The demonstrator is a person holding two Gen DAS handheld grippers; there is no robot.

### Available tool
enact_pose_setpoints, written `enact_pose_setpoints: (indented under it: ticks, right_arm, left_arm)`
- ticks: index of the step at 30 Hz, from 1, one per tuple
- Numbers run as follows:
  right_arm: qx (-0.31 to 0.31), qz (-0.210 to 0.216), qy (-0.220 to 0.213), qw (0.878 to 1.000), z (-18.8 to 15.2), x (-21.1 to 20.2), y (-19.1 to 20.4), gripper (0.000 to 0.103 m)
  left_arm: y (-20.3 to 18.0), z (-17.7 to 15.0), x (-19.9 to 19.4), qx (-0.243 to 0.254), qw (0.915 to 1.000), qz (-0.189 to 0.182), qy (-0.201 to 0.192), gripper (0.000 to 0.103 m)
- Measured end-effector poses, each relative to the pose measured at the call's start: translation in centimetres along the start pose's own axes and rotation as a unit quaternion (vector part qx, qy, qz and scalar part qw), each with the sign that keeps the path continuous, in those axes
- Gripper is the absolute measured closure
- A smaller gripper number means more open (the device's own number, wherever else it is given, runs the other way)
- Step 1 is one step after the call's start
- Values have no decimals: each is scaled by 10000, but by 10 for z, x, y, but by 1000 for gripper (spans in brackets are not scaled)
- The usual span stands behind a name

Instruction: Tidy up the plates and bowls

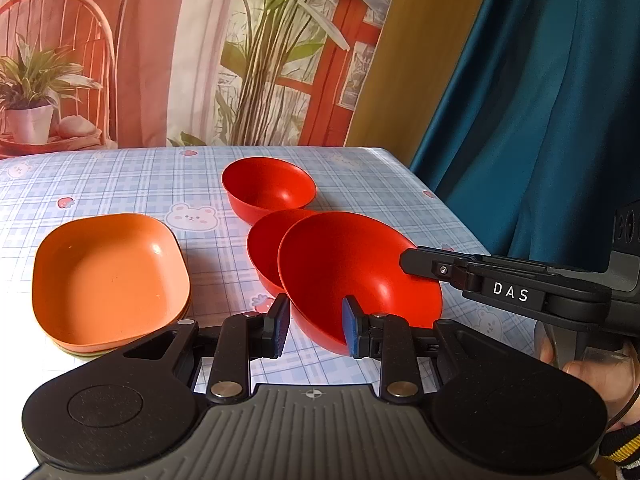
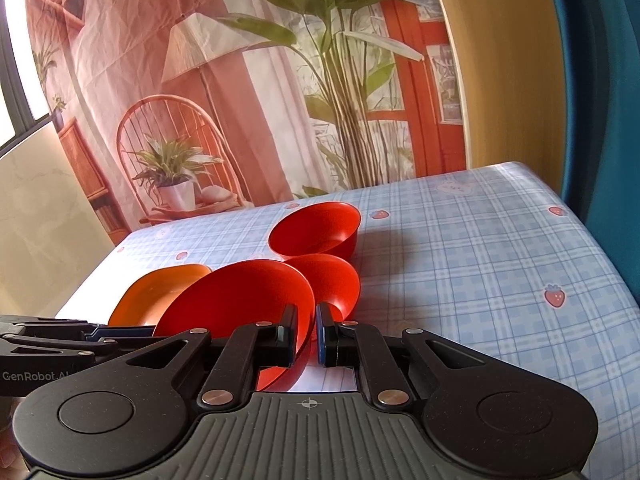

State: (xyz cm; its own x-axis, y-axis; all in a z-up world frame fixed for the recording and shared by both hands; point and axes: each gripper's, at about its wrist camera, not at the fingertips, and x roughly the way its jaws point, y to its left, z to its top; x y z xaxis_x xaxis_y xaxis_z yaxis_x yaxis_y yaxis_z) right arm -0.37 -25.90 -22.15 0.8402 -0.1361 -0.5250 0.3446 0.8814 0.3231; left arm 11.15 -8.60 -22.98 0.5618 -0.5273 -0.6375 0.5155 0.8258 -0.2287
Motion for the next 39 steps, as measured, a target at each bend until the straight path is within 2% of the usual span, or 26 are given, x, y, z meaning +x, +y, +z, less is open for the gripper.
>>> enact_pose_setpoints:
  ticks: [16, 39]
  right_arm:
    - [-263, -16, 6, 9997, 40, 46, -5, 94]
    - [-295, -58, 339, 9990, 38, 74, -19, 94]
  left_arm:
    - [13, 36, 36, -29, 9996, 279, 29, 73]
    - [18, 42, 67, 51, 9988, 324, 351, 73]
